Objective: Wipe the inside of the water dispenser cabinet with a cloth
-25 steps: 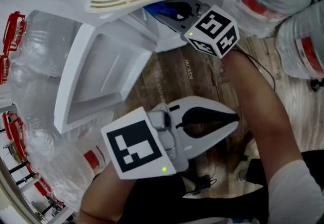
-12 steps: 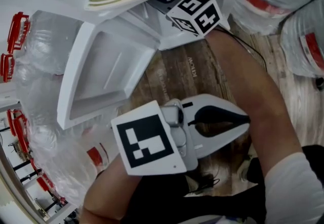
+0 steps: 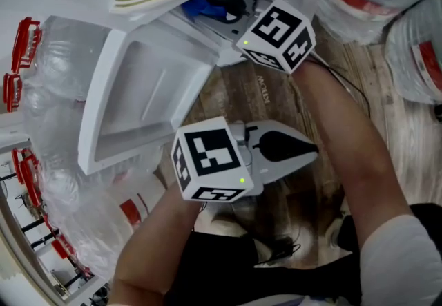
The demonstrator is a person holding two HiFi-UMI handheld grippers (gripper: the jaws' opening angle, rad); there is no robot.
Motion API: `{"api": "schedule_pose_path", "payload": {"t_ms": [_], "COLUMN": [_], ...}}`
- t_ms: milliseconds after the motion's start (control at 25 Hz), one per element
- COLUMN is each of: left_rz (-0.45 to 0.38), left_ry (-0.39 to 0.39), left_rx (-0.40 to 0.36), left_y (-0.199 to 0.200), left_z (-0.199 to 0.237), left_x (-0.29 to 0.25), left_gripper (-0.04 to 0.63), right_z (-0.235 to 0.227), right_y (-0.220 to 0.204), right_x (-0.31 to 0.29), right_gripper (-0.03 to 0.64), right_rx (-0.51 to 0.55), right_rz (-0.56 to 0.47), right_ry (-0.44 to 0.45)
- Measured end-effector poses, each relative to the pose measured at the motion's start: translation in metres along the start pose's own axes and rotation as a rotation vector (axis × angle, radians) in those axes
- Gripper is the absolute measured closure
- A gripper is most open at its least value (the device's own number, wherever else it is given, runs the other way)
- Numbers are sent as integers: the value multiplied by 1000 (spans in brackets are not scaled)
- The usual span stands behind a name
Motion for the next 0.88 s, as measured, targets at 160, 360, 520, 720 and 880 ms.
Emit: {"api": "schedule_pose_path", "payload": {"t_ms": [160,360,520,720,880], "left_rz": [39,63,56,59,72], "left_ry": [0,16,29,36,33], "left_rx": [48,75,73,84,87], "left_y": [-13,-20,-17,-21,-25], "left_z": [14,21,23,21,22], "left_x": [-4,-8,-9,-5,-6], "left_gripper": [592,592,592,592,592], "right_z": [0,-32,-40,-17,-1], "right_y": [2,9,26,39,40], "right_x": [15,17,1,-13,-4], "right_gripper": [542,543,543,541,541], "right_rx": [-37,-65,-51,14,56], "right_rz": [-35,-81,-131,-151,-173], "right_ry": [30,-125,-162,-106,-77]}}
Point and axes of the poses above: the fingertips, and each gripper's own axes: x backward along the fingers, z to its left, y out of its top, the point moved 10 cm from there along x, backward along the fingers, and after that the axes turned 2 degrees about z, right-handed, at the moved point
